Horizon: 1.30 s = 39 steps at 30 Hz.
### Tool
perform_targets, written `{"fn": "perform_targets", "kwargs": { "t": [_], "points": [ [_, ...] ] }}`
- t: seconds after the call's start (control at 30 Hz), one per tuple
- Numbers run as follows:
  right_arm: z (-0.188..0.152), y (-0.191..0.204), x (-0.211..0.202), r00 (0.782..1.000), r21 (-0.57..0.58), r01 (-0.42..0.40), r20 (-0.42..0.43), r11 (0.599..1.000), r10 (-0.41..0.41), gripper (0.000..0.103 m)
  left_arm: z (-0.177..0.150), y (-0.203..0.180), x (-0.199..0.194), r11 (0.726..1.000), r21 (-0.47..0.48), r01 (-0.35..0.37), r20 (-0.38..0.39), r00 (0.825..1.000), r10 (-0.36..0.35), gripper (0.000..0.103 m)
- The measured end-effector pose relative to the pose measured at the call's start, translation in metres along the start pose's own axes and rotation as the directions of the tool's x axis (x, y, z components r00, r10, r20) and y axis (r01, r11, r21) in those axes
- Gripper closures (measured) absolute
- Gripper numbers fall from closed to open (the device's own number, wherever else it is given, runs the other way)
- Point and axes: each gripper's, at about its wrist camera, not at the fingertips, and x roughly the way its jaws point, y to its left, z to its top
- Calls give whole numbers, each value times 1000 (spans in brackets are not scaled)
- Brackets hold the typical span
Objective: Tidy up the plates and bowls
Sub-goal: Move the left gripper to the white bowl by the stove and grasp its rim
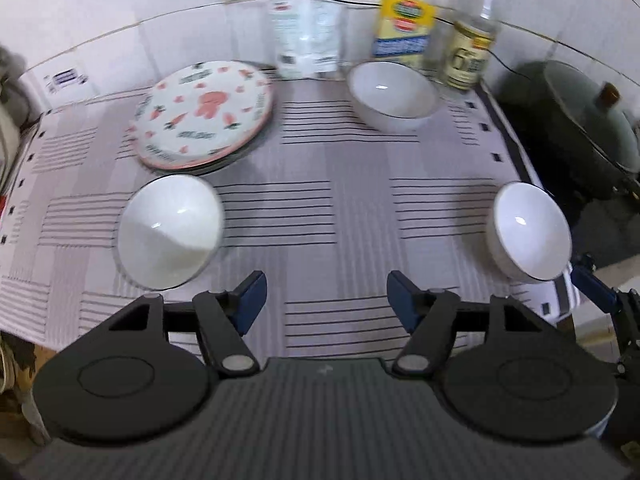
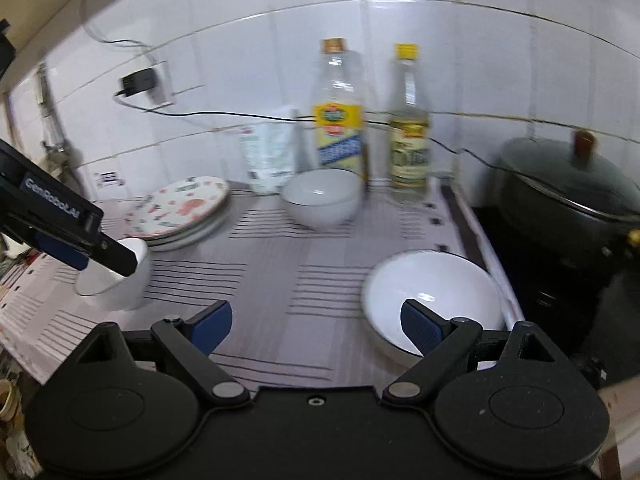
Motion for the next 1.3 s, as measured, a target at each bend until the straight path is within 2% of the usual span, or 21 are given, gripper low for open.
{"fn": "perform_targets", "kwargs": {
  "t": [0.1,0.3,0.43,0.57,0.8,0.9,1.07,1.27,1.3],
  "points": [
    [-5,-15,-4,999,29,38,-1,999,-38,9,3,-20,5,999,34,17,-2,1000,-17,33],
    [-23,-33,3,994,22,104,-22,994,-104,9,7,-54,23,996,74,48,-16,999,-47,32],
    [-31,-43,13,991,27,129,-38,991,-128,9,7,-75,32,991,94,95,-19,995,-93,32],
    [-36,-54,24,991,43,127,-50,991,-125,9,11,-90,46,987,86,135,-7,991,-134,32],
    [-39,-72,55,992,53,107,-79,993,-102,8,18,-111,88,979,45,200,-35,980,-198,32],
    [-39,-74,63,992,46,89,-92,995,-85,8,20,-121,102,978,56,203,-53,978,-200,32],
    [-38,-76,76,994,60,74,-90,995,-68,7,25,-134,120,974,53,220,-75,974,-215,37],
    [-36,-73,91,994,56,73,-82,996,-69,6,27,-147,132,972,84,218,-93,973,-210,49],
    [-35,-73,92,994,51,73,-80,996,-69,6,28,-149,133,972,94,214,-91,974,-206,54]
  ]
}}
